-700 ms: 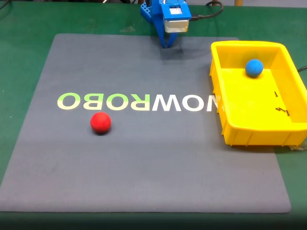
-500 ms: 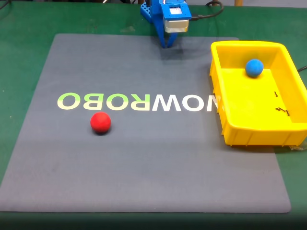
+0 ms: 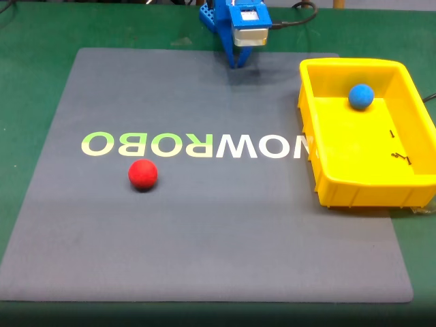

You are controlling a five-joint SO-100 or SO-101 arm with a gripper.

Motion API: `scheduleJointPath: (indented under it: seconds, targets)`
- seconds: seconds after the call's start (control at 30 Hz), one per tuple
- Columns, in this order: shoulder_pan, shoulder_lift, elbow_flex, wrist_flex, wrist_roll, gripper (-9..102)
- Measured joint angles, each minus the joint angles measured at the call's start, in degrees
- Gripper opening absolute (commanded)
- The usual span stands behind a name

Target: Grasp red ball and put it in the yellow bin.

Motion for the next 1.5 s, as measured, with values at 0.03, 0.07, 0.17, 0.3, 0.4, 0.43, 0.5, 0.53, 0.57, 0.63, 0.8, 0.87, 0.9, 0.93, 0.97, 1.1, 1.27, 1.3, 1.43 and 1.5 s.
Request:
scheduleJointPath:
  seconds: [0.03, 0.07, 0.17, 0.3, 0.4, 0.43, 0.5, 0.53, 0.57, 0.63, 0.8, 0.87, 0.9, 0.93, 0.97, 1.1, 1.27, 1.3, 1.43, 1.5]
  targets:
    - [0.0, 0.0, 0.0, 0.0, 0.0, 0]
    - [0.0, 0.0, 0.0, 0.0, 0.0, 0]
    - [0.0, 0.0, 0.0, 0.0, 0.0, 0]
    - [0.0, 0.0, 0.0, 0.0, 0.0, 3]
    - [0.0, 0.0, 0.0, 0.0, 0.0, 28]
    - [0.0, 0.0, 0.0, 0.0, 0.0, 33]
    - [1.2, 0.0, 0.0, 0.0, -0.8, 35]
    - [1.4, 0.0, 0.0, -0.1, -1.0, 36]
    - [1.5, 0.0, 0.0, 0.4, -1.9, 36]
    - [1.6, 0.0, 0.0, 0.4, -3.5, 36]
    - [2.9, 0.0, -0.2, 0.4, -5.4, 35]
    - [3.8, 0.0, -2.4, 0.8, -6.2, 35]
    - [4.1, 0.0, -3.3, 1.1, -6.7, 36]
    - [4.7, 0.0, -4.9, 1.5, -7.8, 36]
    - [5.0, -0.1, -6.7, 1.7, -8.0, 36]
    - [8.2, -7.0, -16.5, -2.2, -9.7, 35]
    - [14.0, -23.0, -30.7, -10.5, -11.7, 35]
    - [14.7, -26.1, -33.0, -12.1, -11.9, 35]
    - [16.6, -37.3, -38.3, -19.8, -12.0, 35]
    - [17.3, -42.5, -39.0, -24.6, -12.0, 35]
